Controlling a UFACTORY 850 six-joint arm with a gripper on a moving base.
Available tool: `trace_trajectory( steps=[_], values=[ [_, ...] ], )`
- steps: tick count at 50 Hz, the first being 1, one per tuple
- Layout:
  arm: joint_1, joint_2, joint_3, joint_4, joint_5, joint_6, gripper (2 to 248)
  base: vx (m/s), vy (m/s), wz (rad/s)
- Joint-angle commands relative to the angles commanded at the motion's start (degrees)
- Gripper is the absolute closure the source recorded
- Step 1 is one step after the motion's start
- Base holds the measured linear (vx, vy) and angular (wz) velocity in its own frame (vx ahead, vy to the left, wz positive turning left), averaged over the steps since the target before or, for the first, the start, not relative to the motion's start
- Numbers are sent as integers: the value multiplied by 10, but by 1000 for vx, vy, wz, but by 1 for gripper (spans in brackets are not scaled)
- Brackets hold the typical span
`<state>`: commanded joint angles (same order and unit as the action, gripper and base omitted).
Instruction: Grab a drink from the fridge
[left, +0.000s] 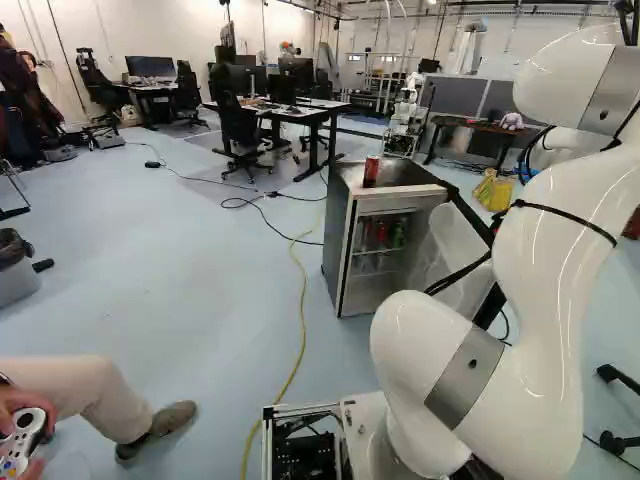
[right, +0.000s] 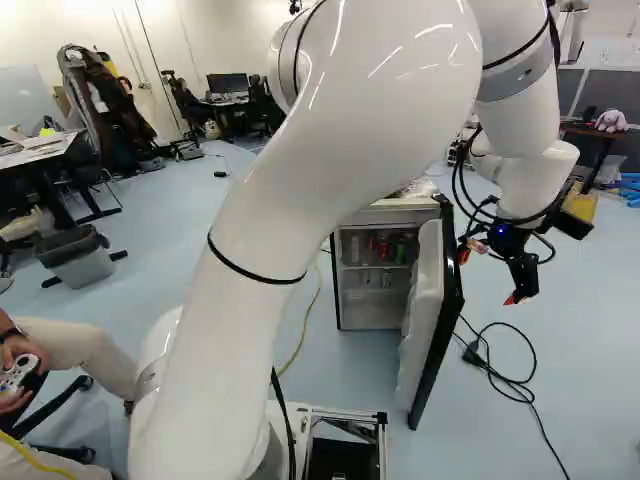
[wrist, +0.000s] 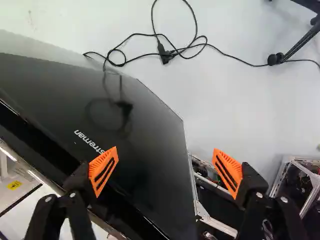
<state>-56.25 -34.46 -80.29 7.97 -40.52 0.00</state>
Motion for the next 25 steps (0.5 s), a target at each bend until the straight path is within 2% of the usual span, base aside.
trace_trajectory(
  steps=[25],
  values=[
    [20,29,44,0,0,0,3,0,0,0]
  ],
)
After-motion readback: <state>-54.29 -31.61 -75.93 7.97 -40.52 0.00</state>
